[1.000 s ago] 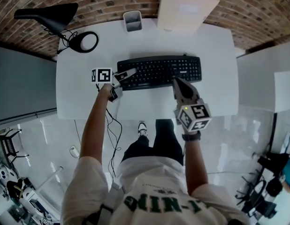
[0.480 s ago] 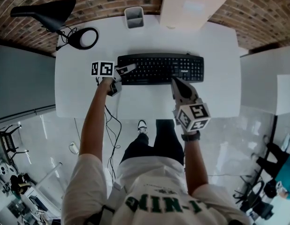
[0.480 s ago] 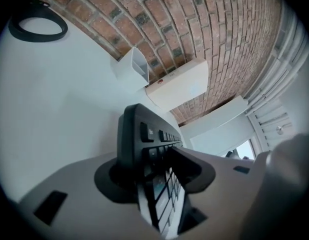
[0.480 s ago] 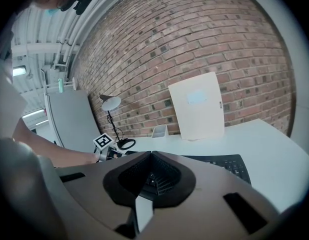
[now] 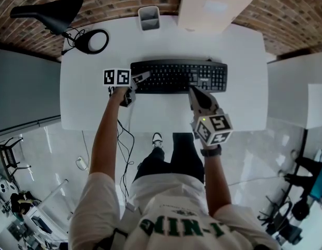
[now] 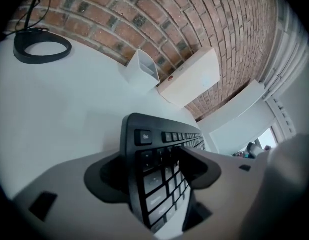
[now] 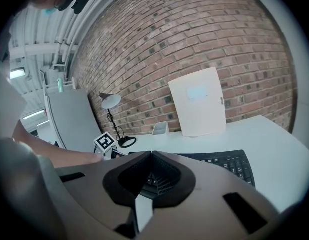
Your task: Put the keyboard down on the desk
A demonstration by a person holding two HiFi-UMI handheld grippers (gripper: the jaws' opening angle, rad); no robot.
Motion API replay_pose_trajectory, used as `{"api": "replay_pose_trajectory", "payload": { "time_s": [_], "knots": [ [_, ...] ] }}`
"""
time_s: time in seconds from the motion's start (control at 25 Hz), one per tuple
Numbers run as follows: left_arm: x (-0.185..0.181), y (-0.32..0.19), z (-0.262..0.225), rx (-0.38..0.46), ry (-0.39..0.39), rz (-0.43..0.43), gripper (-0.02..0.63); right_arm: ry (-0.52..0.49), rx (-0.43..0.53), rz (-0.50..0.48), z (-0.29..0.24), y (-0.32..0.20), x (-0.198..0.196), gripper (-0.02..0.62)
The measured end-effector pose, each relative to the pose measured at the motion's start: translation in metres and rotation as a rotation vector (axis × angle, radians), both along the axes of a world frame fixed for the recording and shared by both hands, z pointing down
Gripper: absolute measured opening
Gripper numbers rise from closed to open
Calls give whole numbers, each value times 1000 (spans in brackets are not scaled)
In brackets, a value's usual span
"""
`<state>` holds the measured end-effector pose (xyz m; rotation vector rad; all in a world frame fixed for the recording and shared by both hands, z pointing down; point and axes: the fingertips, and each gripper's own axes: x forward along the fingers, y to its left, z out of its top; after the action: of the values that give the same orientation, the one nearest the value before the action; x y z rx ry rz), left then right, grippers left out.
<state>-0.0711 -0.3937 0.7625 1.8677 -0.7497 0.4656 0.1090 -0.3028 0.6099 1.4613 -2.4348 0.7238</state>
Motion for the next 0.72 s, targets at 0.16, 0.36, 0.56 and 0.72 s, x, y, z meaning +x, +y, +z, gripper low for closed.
{"api": "replay_pose_trajectory", "payload": {
  "time_s": [0.16,0.36,0.56,0.72],
  "knots": [
    [-2,-3,0,23,-44,-16,301,3,-5,-15,3,3,-5,3],
    [-9,-8,3,85,-154,-53,328,9,-17,-22,8,5,-11,5],
    [-12,-10,5,128,-227,-90,344,17,-16,-9,10,4,-9,3],
    [-20,-14,4,212,-320,-126,356,19,-21,11,14,2,-6,5]
  ]
}}
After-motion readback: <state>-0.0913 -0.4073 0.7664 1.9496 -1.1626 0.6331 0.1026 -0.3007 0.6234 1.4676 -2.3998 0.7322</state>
